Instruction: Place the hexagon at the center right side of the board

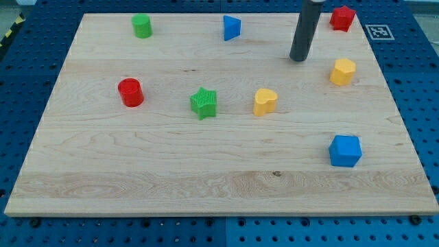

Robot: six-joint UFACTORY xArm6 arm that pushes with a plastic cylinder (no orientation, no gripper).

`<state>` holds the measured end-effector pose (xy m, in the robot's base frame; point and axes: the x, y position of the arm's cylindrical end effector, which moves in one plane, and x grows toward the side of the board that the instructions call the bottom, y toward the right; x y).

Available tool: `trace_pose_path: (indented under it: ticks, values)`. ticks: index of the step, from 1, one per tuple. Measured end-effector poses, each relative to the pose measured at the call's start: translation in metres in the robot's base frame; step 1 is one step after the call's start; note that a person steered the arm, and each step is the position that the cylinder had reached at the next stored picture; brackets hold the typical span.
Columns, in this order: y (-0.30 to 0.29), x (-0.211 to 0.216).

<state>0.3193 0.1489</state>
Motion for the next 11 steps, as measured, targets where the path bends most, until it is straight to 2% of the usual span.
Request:
trace_pose_path:
  ticks: [2,6,11]
  values:
    - [0.001,0.0]
    - [0.05,0.004]
    - [0.071,0.044]
